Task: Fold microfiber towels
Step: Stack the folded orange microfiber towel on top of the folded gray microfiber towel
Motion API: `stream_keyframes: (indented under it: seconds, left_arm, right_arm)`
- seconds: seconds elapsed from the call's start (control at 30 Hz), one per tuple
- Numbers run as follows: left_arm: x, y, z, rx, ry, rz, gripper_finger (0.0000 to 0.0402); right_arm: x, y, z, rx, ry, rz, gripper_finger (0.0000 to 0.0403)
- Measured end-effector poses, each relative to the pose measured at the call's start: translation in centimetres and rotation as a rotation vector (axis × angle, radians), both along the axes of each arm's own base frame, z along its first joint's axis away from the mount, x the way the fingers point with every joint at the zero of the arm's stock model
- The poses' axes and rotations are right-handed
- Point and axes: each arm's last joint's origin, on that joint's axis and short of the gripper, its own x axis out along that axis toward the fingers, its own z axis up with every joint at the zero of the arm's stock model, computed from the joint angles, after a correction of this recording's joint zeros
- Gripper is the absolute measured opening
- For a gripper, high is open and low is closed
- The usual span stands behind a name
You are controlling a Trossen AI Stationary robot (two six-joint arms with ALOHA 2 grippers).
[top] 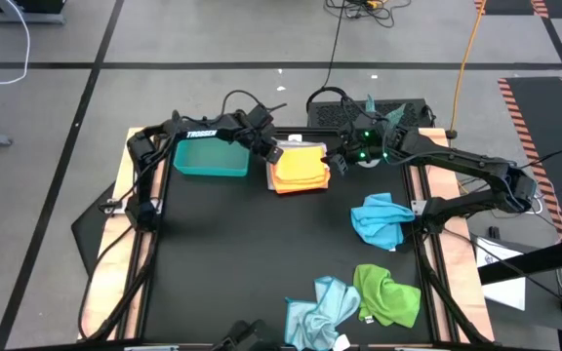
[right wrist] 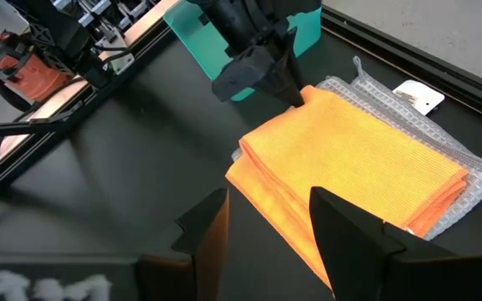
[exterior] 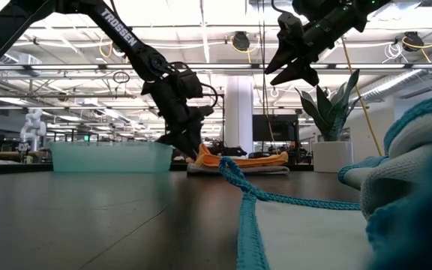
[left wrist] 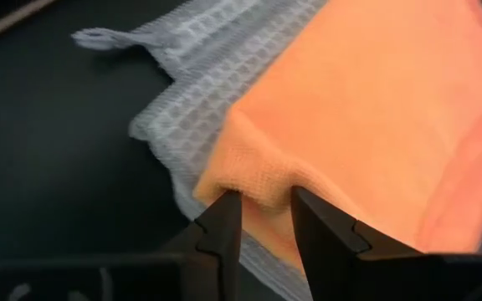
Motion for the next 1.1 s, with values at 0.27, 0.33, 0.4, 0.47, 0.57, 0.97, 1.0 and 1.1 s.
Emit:
stream_keyframes:
  seconds: [0.27,0.33,0.4,0.47,0.57,0.97,1.0,1.1]
  left_arm:
    - [-0.1,0.3,0.6,0.036,0.008,0.005,0.0012]
    - [0.0,0.3,1.0,0.038,0.016,0.003,0.0008]
    - [0.2,0.6,1.7,0.067,0.023,0.001,0.0009]
    - [0.5,0.9,2.5,0.110,0.024,-0.007,0.0005]
    - [0.6,1.1,3.4,0.129,0.035,-0.010,0.0005]
    - [-0.3,0.3,2.3,0.075,0.135,-0.049,0.0025]
    - [-0.1,0.2,2.4,0.074,0.122,-0.059,0.0031]
    - [0.2,-0.1,2.4,0.045,0.079,-0.107,0.0054]
  right_arm:
    - [0.0,0.0,0.0,0.000,0.000,-0.001,0.0160]
    - [0.0,0.0,0.0,0.000,0.000,0.000,0.0160]
    - [0.0,0.0,0.0,0.000,0.000,0.000,0.0160]
    - [0.0,0.0,0.0,0.000,0.000,0.000,0.0160]
    - [0.0,0.0,0.0,0.000,0.000,0.000,0.0160]
    - [0.0,0.0,0.0,-0.010,0.002,0.010,0.0160]
    - [0.0,0.0,0.0,-0.011,0.002,0.011,0.0160]
    - [0.0,0.0,0.0,-0.013,0.003,0.012,0.0160]
